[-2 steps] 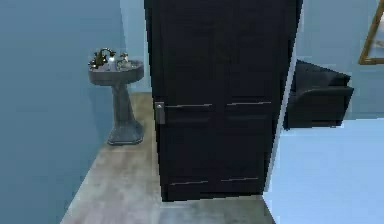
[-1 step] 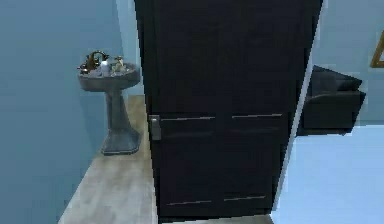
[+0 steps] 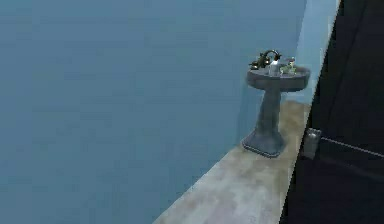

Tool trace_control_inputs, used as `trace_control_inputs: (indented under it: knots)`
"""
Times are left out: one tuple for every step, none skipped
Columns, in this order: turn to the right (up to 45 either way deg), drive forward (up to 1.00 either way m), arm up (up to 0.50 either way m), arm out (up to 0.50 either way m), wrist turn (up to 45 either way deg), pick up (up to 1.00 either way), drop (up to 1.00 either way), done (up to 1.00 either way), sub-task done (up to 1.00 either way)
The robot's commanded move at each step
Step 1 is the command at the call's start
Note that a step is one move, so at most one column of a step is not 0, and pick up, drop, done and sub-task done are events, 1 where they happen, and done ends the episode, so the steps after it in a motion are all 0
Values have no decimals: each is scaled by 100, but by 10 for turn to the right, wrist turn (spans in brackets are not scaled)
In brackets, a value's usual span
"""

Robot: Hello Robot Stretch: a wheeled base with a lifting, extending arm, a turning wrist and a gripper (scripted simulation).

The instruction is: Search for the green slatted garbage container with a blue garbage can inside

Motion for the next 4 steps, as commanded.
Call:
trace_control_inputs:
  knots:
    - [0,70,0,0,0,0,0,0,0]
    - [330,0,0,0,0,0,0,0,0]
    - [0,30,0,0,0,0,0,0,0]
    - [60,0,0,0,0,0,0,0,0]
